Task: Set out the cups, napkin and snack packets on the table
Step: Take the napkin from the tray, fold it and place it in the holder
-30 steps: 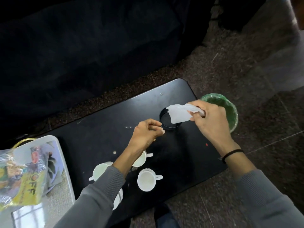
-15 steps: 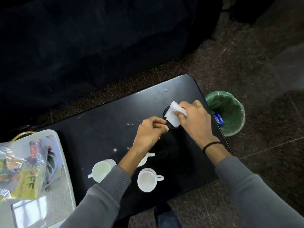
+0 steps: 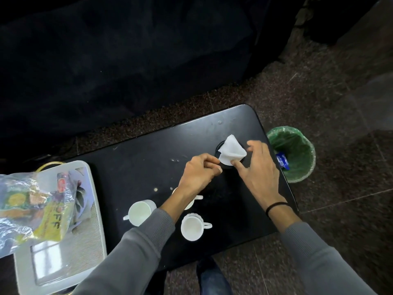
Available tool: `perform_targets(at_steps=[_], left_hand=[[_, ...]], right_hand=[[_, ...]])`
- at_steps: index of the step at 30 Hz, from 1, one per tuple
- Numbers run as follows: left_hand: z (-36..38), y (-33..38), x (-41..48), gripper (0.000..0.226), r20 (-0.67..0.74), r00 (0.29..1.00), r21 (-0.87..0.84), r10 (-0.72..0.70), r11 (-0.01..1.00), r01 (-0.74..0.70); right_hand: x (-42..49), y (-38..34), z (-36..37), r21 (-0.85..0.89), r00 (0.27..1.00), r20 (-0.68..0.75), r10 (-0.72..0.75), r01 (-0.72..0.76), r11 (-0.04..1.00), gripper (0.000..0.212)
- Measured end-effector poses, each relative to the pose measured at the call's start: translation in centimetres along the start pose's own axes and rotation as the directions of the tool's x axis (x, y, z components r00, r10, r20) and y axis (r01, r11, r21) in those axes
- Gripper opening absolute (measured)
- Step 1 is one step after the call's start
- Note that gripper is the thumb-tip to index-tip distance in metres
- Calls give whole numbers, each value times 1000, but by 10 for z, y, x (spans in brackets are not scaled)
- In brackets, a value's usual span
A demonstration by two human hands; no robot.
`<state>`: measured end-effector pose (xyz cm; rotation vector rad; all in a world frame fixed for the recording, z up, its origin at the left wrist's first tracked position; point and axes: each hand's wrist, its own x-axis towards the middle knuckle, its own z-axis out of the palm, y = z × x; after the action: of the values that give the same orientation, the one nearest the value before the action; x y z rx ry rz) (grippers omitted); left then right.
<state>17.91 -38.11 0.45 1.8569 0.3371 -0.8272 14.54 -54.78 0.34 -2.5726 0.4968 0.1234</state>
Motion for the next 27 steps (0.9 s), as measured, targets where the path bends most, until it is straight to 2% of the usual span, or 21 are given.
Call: perform_targets(at_steps=[6,10,20,27], left_hand=[[-2,-1,-13,19,-6,1000,-1,3,1000,-3],[-6,-6,-22,19,-18,1000,-15,19,1000,-19],[-63,-43,-54,19,-88,996,-79,34,996,-41],[-146,-107,-84,19,-202,979,-137,13,990,-41]], right_hand=[[-27,-11,-1,47,996,-63,65,-62,997,42],[-45,-24,2,41,998,-59,32,-30,999,32],[-79,-91,29,21,982,133,-132,130,991,12],[-113,-165,82,60,933,235,-274,268,962,11]])
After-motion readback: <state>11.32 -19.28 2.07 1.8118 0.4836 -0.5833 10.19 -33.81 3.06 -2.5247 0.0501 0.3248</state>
